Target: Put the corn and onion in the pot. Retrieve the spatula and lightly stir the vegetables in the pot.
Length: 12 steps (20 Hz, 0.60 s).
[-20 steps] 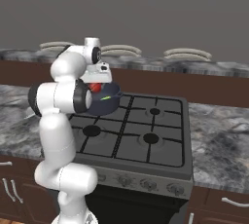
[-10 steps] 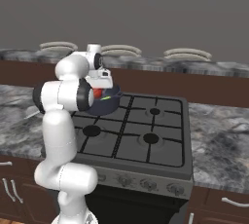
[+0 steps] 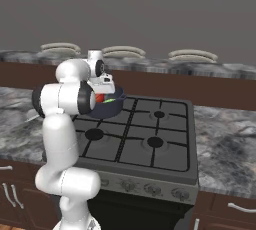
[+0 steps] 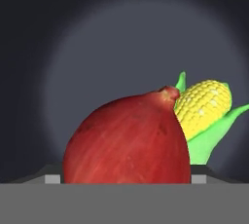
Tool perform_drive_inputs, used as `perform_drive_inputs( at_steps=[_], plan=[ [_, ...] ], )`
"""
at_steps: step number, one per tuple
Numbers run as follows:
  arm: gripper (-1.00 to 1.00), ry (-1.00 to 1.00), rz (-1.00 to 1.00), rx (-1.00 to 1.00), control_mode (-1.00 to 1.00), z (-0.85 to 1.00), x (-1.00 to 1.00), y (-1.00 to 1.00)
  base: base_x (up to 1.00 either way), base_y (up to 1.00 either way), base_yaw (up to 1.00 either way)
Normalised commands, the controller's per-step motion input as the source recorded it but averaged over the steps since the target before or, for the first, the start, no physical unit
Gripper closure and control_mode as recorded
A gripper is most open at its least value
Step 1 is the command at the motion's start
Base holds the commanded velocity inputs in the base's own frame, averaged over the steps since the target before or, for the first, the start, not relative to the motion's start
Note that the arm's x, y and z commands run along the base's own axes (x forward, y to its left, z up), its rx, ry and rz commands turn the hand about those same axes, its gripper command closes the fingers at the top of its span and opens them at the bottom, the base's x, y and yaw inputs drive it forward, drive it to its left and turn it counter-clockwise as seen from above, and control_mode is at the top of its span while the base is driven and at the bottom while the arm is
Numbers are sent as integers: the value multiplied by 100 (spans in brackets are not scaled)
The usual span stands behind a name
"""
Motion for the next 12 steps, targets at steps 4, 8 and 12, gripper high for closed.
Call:
perform_drive_inputs(
  at_steps=[4, 8, 12],
  plan=[
    [100, -1, 0, 0, -100, 0, 0, 0, 0, 0, 0],
    [-100, -1, 0, 0, -100, 0, 5, 0, 0, 0, 0],
    [-100, -2, 1, 0, -100, 0, 12, 0, 0, 0, 0]
  ],
)
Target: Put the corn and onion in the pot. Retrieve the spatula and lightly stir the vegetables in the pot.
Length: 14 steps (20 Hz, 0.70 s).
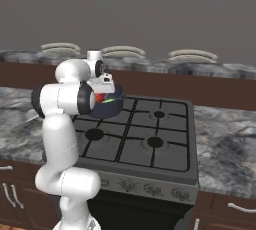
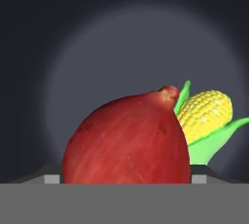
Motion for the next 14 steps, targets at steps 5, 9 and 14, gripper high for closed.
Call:
perform_drive_inputs(
  at_steps=[5, 9, 14],
  plan=[
    [-100, -8, 2, -3, -100, 0, 4, -4, 0, 0, 0],
    [-100, -16, 0, 0, -100, 0, -4, -9, 0, 0, 0],
    [-100, -20, 0, 1, -100, 21, -13, -17, 0, 0, 0]
  ],
)
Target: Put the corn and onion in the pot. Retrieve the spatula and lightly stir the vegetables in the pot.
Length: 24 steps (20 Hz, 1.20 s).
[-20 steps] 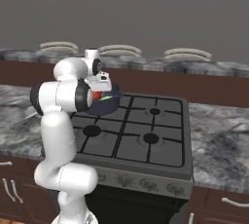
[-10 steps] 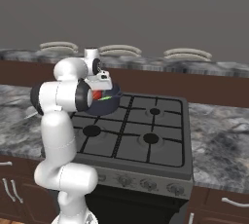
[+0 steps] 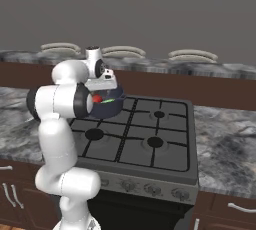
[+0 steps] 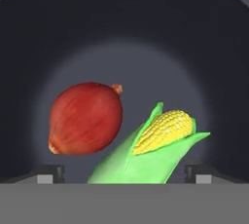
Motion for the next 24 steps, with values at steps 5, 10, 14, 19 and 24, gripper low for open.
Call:
perform_drive_inputs(
  at_steps=[5, 10, 14, 19, 24],
  plan=[
    [-100, -30, 0, 7, -100, 14, -77, 0, 0, 0, 0],
    [-100, -37, -5, 2, -100, 7, -62, 46, 0, 0, 0],
    [-100, -23, -20, 0, -100, 33, 12, 92, 0, 0, 0],
    [-100, -7, -19, 5, -100, 12, 13, 87, 0, 0, 0],
    [-100, 7, -12, 15, -100, 5, -6, 62, 0, 0, 0]
  ],
)
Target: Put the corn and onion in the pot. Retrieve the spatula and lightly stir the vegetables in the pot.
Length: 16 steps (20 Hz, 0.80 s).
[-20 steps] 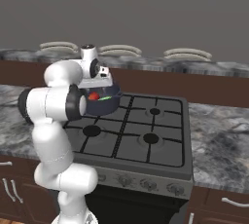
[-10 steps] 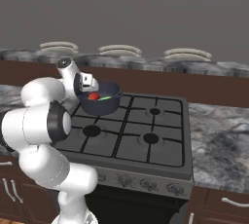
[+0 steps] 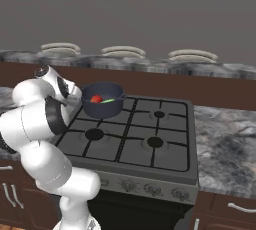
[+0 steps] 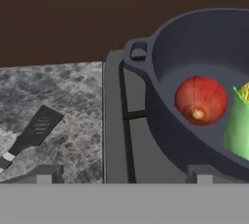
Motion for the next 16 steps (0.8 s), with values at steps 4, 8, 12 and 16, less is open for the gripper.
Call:
perform_drive_inputs(
  at_steps=[4, 8, 12, 16],
  plan=[
    [-100, 21, 0, 11, -100, 25, -58, 4, 0, 0, 0],
    [-100, 33, 1, 4, -100, 7, -51, 0, 0, 0, 0],
    [-100, 40, 3, 0, -100, -12, -27, 3, 0, 0, 0],
    [-100, 30, 0, -5, -100, -23, 1, 39, 0, 0, 0]
  ],
)
